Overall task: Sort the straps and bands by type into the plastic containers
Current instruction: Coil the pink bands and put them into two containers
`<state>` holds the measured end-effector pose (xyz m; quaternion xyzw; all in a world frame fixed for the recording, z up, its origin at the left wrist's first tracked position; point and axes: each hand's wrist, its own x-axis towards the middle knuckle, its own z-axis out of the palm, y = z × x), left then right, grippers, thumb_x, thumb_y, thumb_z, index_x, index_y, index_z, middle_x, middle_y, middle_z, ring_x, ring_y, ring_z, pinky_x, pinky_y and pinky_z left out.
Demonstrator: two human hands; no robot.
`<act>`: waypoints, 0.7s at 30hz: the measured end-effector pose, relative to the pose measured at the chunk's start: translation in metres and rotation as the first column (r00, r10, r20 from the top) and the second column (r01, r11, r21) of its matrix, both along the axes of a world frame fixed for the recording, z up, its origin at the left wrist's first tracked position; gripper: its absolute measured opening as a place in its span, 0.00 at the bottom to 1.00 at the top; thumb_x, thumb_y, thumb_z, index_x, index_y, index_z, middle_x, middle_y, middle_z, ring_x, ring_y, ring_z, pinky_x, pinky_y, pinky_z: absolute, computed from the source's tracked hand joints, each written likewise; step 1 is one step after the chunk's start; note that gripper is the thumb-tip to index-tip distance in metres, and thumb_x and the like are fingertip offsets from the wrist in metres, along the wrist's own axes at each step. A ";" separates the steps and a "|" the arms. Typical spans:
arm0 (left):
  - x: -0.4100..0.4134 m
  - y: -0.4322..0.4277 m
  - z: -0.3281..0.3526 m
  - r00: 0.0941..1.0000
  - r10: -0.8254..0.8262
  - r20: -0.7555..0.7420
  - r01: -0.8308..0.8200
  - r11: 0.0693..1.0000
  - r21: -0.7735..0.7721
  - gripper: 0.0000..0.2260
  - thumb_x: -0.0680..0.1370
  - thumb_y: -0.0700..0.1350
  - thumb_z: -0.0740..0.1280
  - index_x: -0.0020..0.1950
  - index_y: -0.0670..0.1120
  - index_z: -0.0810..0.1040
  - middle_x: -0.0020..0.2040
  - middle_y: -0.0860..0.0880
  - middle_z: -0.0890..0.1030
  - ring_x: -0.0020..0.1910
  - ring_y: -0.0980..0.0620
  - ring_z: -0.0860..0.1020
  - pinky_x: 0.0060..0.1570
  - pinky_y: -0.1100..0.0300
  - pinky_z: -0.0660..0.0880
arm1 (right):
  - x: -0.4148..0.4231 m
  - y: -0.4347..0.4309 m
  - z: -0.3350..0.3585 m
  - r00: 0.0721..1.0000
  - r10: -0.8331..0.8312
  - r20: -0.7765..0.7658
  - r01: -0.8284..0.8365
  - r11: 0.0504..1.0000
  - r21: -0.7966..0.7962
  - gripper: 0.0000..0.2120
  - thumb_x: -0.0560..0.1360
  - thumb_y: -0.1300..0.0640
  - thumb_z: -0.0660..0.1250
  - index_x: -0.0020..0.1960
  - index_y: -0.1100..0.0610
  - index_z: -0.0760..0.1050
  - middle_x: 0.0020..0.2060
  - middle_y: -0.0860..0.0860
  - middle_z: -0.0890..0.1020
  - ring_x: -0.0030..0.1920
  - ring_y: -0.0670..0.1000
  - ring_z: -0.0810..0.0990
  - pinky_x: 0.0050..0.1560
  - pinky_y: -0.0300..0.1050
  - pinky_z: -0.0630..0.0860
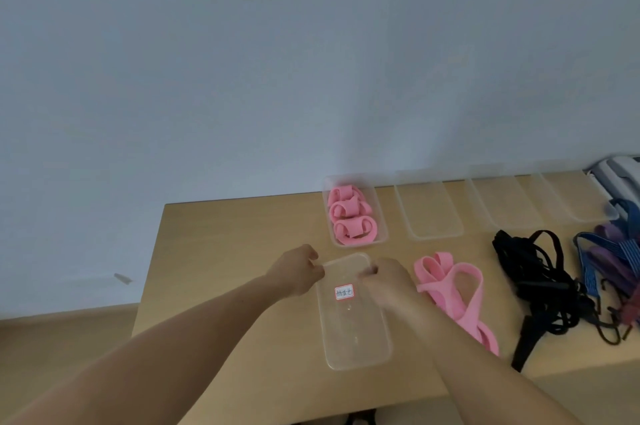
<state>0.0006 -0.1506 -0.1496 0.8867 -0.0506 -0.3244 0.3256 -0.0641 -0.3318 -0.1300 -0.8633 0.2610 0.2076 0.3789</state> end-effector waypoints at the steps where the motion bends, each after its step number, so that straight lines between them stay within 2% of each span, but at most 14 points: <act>1: 0.002 0.000 0.004 0.996 0.051 -0.075 -0.054 0.998 -0.043 0.14 0.78 0.45 0.64 0.62 0.43 0.72 0.49 0.43 0.81 0.39 0.45 0.79 0.38 0.57 0.75 | 0.003 -0.005 0.008 0.999 -0.031 0.012 0.029 0.993 0.114 0.10 0.73 0.59 0.66 0.35 0.54 0.71 0.33 0.49 0.76 0.30 0.49 0.72 0.30 0.40 0.66; 3: 0.007 0.003 0.014 0.967 0.094 -0.238 -0.126 0.984 -0.123 0.08 0.79 0.44 0.63 0.54 0.41 0.74 0.45 0.41 0.82 0.32 0.46 0.77 0.29 0.60 0.71 | 0.010 -0.012 0.025 0.998 -0.058 0.020 0.050 0.960 0.276 0.11 0.75 0.62 0.66 0.35 0.56 0.73 0.33 0.54 0.79 0.27 0.49 0.74 0.27 0.36 0.67; 6: 0.014 0.010 0.033 0.918 0.052 -0.394 -0.174 0.943 -0.282 0.07 0.79 0.43 0.63 0.48 0.40 0.77 0.42 0.41 0.85 0.32 0.46 0.80 0.29 0.61 0.72 | 0.024 -0.019 0.044 0.990 -0.102 0.096 0.065 0.941 0.332 0.10 0.76 0.61 0.69 0.35 0.58 0.76 0.33 0.54 0.80 0.26 0.46 0.76 0.24 0.34 0.67; 9: 0.033 0.008 0.046 0.934 0.142 -0.327 -0.278 0.865 -0.418 0.06 0.80 0.42 0.64 0.50 0.39 0.76 0.39 0.43 0.84 0.31 0.48 0.80 0.28 0.61 0.73 | 0.044 -0.027 0.054 0.973 -0.160 0.164 0.094 0.931 0.354 0.04 0.74 0.59 0.71 0.42 0.59 0.78 0.33 0.54 0.81 0.26 0.48 0.76 0.25 0.39 0.67; 12: 0.056 -0.004 0.058 0.939 0.272 -0.212 -0.341 0.825 -0.451 0.08 0.81 0.42 0.63 0.49 0.38 0.76 0.37 0.42 0.82 0.30 0.47 0.79 0.28 0.60 0.73 | 0.066 -0.038 0.053 0.961 -0.142 0.235 0.090 0.972 0.219 0.14 0.67 0.57 0.75 0.51 0.57 0.78 0.38 0.52 0.82 0.30 0.49 0.78 0.29 0.41 0.72; 14: 0.069 -0.015 0.062 0.951 0.293 -0.102 -0.309 0.862 -0.403 0.10 0.82 0.43 0.61 0.48 0.37 0.76 0.37 0.42 0.81 0.28 0.48 0.79 0.28 0.60 0.73 | 0.080 -0.044 0.050 0.954 -0.079 0.290 0.061 0.996 0.072 0.13 0.67 0.53 0.75 0.51 0.54 0.79 0.39 0.49 0.83 0.35 0.49 0.80 0.36 0.40 0.73; 16: 0.079 -0.025 0.062 0.956 0.292 0.010 -0.273 0.905 -0.326 0.12 0.82 0.44 0.61 0.44 0.38 0.76 0.36 0.44 0.80 0.28 0.49 0.79 0.28 0.61 0.73 | 0.093 -0.048 0.047 0.947 -0.019 0.321 0.022 1.000 -0.006 0.10 0.71 0.52 0.73 0.49 0.54 0.78 0.41 0.47 0.82 0.40 0.49 0.80 0.40 0.42 0.73; 19: 0.092 -0.038 0.052 0.968 0.188 0.168 -0.167 0.977 -0.133 0.16 0.81 0.43 0.58 0.32 0.45 0.66 0.29 0.49 0.70 0.27 0.49 0.73 0.29 0.61 0.66 | 0.108 -0.052 0.037 0.949 0.036 0.313 0.000 0.994 -0.113 0.09 0.73 0.49 0.69 0.47 0.54 0.78 0.43 0.48 0.82 0.45 0.51 0.80 0.42 0.43 0.70; 21: 0.097 -0.044 0.042 0.970 0.113 0.215 -0.114 0.993 -0.012 0.16 0.80 0.41 0.56 0.31 0.46 0.59 0.29 0.49 0.63 0.30 0.48 0.64 0.32 0.57 0.61 | 0.116 -0.055 0.030 0.952 0.048 0.301 -0.004 0.989 -0.147 0.11 0.75 0.46 0.68 0.45 0.54 0.78 0.42 0.48 0.82 0.45 0.52 0.80 0.41 0.43 0.70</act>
